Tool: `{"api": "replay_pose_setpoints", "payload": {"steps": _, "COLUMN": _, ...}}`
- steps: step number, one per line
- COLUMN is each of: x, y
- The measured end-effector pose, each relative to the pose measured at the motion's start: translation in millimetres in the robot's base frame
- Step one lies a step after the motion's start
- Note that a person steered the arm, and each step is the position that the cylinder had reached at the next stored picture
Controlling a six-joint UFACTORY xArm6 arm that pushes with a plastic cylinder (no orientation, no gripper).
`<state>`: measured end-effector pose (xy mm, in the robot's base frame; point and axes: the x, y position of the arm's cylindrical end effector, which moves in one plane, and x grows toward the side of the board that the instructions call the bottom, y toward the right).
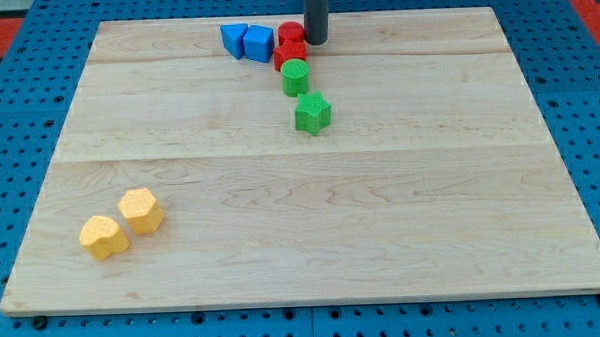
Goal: Move the green star to the bottom of the green circle
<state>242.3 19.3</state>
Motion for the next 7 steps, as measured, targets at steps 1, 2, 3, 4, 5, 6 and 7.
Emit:
{"api": "replay_pose_setpoints", "payload": {"steps": 1, "x": 0, "y": 3}}
{"api": "replay_pose_setpoints", "payload": {"steps": 2, "x": 43, "y": 52}}
{"api": "replay_pose_setpoints", "payload": {"steps": 3, "x": 115, "y": 68}}
{"api": "replay_pose_setpoints", "payload": {"steps": 4, "x": 159, "y": 46}}
{"api": "replay_pose_setpoints", "payload": {"steps": 5, "x": 173, "y": 10}}
{"api": "replay_pose_setpoints", "payload": {"steps": 6, "x": 174, "y": -8}}
{"api": "replay_pose_setpoints", "payload": {"steps": 7, "x": 166, "y": -8}}
